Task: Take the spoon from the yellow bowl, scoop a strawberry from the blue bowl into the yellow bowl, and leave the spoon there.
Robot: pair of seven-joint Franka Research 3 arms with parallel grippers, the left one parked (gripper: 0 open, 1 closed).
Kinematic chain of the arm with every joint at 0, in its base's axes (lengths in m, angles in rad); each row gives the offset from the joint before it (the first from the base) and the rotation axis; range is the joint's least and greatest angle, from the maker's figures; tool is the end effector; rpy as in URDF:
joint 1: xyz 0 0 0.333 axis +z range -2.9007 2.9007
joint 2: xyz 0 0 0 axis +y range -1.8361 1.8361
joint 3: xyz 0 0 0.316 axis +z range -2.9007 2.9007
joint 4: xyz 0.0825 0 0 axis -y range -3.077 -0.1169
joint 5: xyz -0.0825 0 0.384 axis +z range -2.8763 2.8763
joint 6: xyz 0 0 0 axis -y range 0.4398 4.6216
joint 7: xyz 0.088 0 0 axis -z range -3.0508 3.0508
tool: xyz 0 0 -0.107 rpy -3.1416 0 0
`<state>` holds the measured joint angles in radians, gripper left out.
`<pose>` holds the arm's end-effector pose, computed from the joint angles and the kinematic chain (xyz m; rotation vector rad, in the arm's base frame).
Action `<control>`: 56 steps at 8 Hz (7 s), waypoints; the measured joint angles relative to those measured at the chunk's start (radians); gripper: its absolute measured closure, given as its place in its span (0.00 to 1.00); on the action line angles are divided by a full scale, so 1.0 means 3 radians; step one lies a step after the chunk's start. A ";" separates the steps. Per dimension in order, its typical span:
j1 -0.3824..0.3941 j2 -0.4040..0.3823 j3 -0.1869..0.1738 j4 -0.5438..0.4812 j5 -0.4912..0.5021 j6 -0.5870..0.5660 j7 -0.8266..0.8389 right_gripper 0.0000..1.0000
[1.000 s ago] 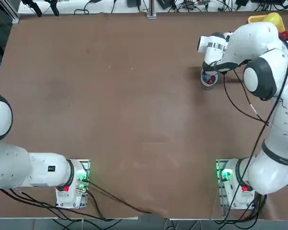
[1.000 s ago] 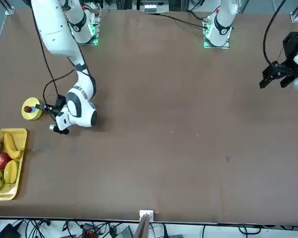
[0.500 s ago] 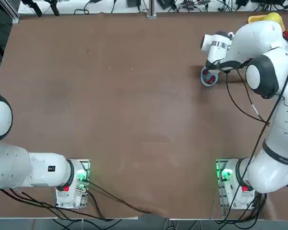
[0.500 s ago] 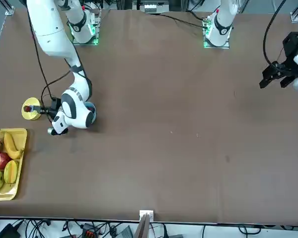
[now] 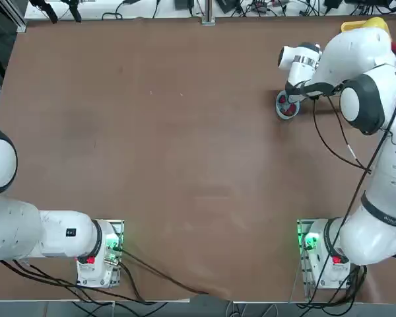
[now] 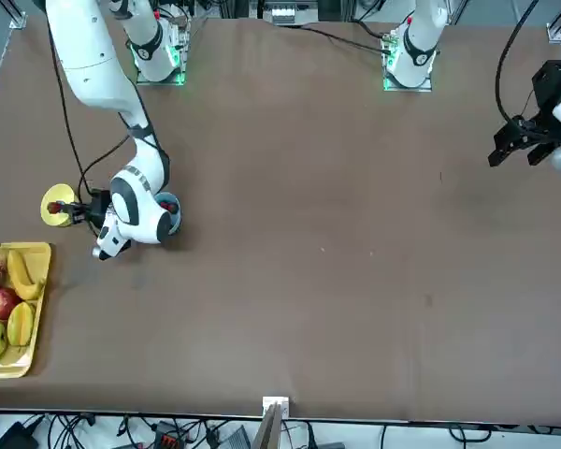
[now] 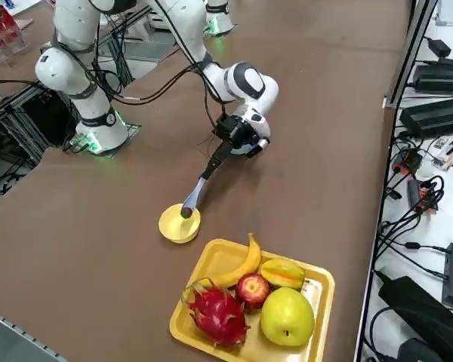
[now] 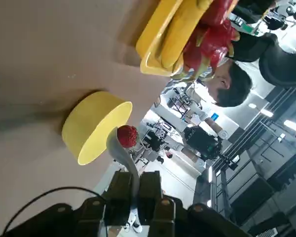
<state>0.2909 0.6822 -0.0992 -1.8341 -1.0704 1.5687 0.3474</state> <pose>0.5743 0.0178 0.1695 1.7939 0.3949 -0.5881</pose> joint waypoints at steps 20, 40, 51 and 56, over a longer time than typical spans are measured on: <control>-0.0139 0.0294 0.0024 0.0436 0.0432 -0.0246 0.0446 0.89; -0.0207 -0.0010 0.0077 0.1247 0.1688 -0.0022 0.0196 0.00; -0.0702 -0.1248 0.0006 0.1428 0.3089 -0.0074 -0.0862 0.00; -0.0785 -0.1613 0.0012 0.1418 0.3528 -0.0091 -0.0980 0.00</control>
<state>0.0553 0.1982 -0.0956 -1.4089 -0.0121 1.5414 0.0533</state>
